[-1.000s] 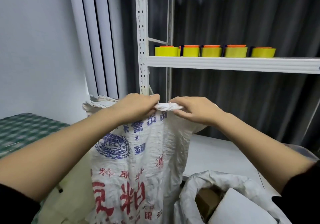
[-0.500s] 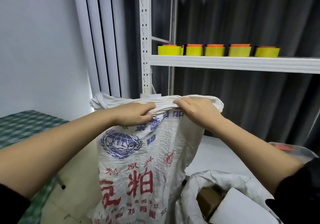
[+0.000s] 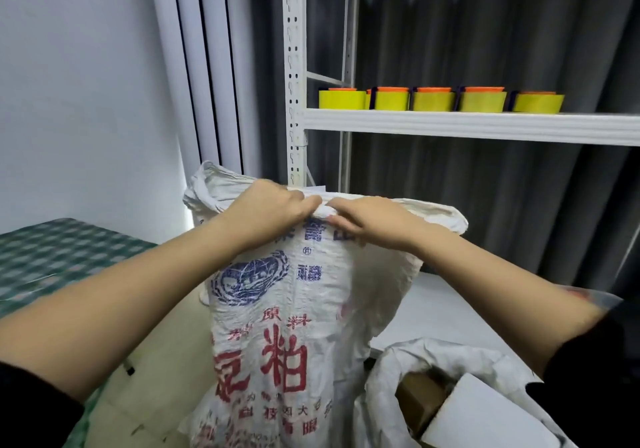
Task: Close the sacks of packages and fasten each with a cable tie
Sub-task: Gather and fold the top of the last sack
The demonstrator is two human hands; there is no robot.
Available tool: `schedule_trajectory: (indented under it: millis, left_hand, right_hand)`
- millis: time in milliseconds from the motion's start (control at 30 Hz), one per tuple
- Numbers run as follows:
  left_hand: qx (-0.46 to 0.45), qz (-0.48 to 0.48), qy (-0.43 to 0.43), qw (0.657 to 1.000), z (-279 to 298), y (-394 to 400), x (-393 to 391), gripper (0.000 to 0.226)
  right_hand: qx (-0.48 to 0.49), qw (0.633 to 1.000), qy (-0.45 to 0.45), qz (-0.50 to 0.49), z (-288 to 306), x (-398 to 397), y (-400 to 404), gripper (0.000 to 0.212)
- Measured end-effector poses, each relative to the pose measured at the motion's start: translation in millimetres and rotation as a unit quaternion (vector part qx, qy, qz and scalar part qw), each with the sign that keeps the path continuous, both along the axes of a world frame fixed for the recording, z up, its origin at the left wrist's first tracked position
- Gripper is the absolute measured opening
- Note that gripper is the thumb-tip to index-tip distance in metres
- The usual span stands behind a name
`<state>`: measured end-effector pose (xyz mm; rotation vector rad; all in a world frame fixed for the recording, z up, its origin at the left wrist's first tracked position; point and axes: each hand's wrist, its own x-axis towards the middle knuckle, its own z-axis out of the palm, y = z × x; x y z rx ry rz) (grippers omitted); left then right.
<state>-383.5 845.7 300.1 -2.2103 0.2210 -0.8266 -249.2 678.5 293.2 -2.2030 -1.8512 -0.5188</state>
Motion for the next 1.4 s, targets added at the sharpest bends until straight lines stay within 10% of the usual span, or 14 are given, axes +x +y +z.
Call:
schedule_trajectory:
  millis: [133, 200, 333, 500, 700, 933, 1133, 1233, 1400]
  left_hand:
    - [-0.426, 0.065, 0.220, 0.875, 7.0, 7.7, -6.4, 0.046]
    - [-0.479, 0.011, 0.239, 0.844, 3.8, 10.4, -8.8, 0.038]
    - [-0.353, 0.034, 0.188, 0.916, 2.3, 7.4, -10.3, 0.019]
    - [0.000, -0.013, 0.016, 1.000, -10.5, 4.8, -6.2, 0.013]
    - [-0.156, 0.036, 0.089, 0.983, -7.4, 13.5, -7.1, 0.052]
    - [-0.299, 0.107, 0.218, 0.923, -13.3, 13.5, -19.6, 0.026]
    - [-0.003, 0.044, 0.022, 0.999, -20.9, 28.4, -20.2, 0.042]
    - [-0.029, -0.031, -0.009, 0.999, -14.7, 24.3, -14.4, 0.007]
    - [-0.213, 0.080, 0.123, 0.966, 3.1, 19.0, -19.0, 0.031]
  right_hand:
    - [0.065, 0.984, -0.165, -0.025, -15.1, 11.3, -3.9, 0.014]
    - [0.085, 0.973, -0.215, -0.015, -22.8, 17.8, -9.0, 0.022]
    - [0.103, 0.978, -0.182, -0.010, -22.6, 18.3, -10.4, 0.021]
    - [-0.020, 0.994, 0.110, 0.012, -5.2, -2.4, 0.2, 0.040]
    - [0.049, 0.988, -0.149, -0.003, -23.7, -3.1, 7.9, 0.013]
    - [0.152, 0.948, -0.279, 0.010, -36.0, 13.8, -7.1, 0.024]
    - [0.028, 0.997, -0.062, -0.048, -18.9, -3.4, -4.6, 0.037]
    - [-0.019, 0.994, 0.105, -0.005, -7.5, -14.8, 6.8, 0.043]
    - [0.000, 1.000, -0.001, 0.001, -16.1, -17.0, 21.2, 0.026]
